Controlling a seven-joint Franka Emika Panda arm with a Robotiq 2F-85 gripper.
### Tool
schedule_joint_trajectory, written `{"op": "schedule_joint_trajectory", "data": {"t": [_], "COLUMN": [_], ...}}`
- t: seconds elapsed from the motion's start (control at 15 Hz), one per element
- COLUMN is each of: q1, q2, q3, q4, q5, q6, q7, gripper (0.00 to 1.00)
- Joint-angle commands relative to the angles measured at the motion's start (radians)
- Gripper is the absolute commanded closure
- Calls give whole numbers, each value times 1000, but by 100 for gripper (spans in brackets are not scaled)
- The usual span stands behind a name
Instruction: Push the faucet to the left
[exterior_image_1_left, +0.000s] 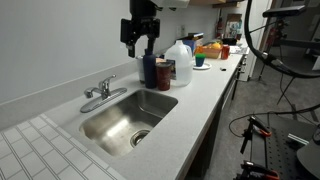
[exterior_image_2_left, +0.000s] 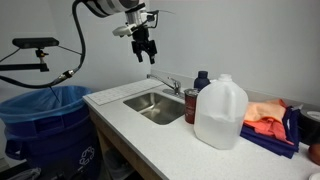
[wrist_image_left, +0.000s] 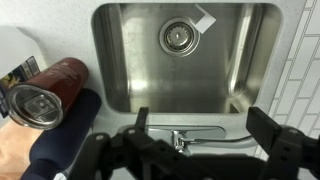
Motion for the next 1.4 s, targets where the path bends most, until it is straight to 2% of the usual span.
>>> {"op": "schedule_joint_trajectory", "data": {"t": [0.0,0.4,0.47,1.33], "q1": [-37,-73,-72,-80], "q2": [-134,-226,-172,-172], "q3": [40,92,92,103], "q4": [-166,-283,-223,-230], "q5": [-55,-138,-100,-103], "q6": [74,132,98,99], "q7": [69,181,134,139], "gripper": [0,0,0,0]}}
